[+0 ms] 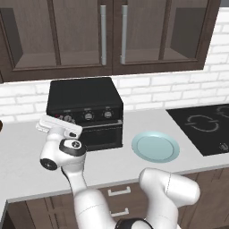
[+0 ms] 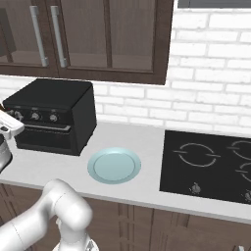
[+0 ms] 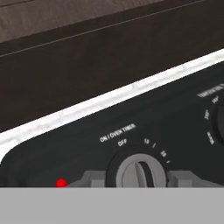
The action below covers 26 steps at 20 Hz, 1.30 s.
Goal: Pick up the kebab skewer and baguette bread, and place them inside the toaster oven. Close the toaster oven door and start by setting the timer.
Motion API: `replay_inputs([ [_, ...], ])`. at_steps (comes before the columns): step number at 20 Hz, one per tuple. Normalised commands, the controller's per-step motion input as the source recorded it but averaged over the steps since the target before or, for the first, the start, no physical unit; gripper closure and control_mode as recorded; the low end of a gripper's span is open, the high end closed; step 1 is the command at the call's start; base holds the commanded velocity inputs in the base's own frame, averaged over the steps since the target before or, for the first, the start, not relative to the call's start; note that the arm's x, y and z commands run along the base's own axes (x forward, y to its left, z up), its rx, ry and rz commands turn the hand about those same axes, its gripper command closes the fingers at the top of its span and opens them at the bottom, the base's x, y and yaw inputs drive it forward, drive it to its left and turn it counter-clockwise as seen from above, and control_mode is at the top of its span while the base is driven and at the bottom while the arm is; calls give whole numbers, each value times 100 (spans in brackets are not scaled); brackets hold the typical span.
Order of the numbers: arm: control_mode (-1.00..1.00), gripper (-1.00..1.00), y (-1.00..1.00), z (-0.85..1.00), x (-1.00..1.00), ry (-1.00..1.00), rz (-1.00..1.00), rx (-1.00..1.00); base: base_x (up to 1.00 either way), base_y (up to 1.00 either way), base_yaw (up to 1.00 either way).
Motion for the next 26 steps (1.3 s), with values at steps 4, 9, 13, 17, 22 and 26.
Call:
replay_inputs([
  [4, -100, 100, -12, 0, 5, 0, 0, 24, 0, 0, 0],
  [9, -100, 100, -11, 0, 3, 0, 0, 27, 0, 0, 0],
  [13, -100, 100, -3, 0, 13, 0, 0, 28, 0, 0, 0],
  [17, -100, 100, 0, 0, 15, 0, 0, 30, 0, 0, 0],
  [22, -100, 100, -6, 0, 14, 0, 0, 31, 0, 0, 0],
  [26, -100, 100, -25, -6, 1, -1, 0, 30, 0, 0, 0],
])
